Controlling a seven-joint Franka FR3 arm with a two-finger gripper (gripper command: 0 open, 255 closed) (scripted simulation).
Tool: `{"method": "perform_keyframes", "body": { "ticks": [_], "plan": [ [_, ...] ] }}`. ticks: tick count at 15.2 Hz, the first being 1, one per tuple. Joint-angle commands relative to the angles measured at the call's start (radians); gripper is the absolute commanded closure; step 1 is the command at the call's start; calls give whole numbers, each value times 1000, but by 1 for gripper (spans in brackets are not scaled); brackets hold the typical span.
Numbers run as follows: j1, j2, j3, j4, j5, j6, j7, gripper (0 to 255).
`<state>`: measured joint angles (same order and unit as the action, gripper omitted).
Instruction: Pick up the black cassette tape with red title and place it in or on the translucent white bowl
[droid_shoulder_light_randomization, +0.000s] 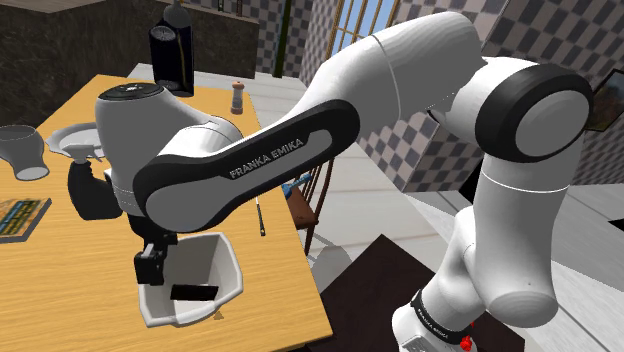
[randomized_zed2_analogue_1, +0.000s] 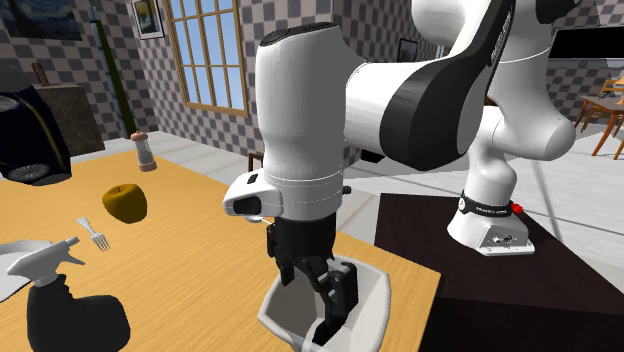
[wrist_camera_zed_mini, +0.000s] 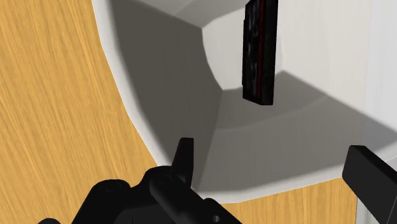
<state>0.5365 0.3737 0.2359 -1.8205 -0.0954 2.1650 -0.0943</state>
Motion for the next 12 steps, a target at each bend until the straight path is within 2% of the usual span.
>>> {"method": "perform_keyframes", "body": {
  "ticks": [1,4,12],
  "plan": [
    [-1,-15,2,13,5,-28,-3,0],
    [-4,-52,7,59,17,-109,-11,0],
    [-4,-52,7,59,17,-109,-11,0]
  ]
}}
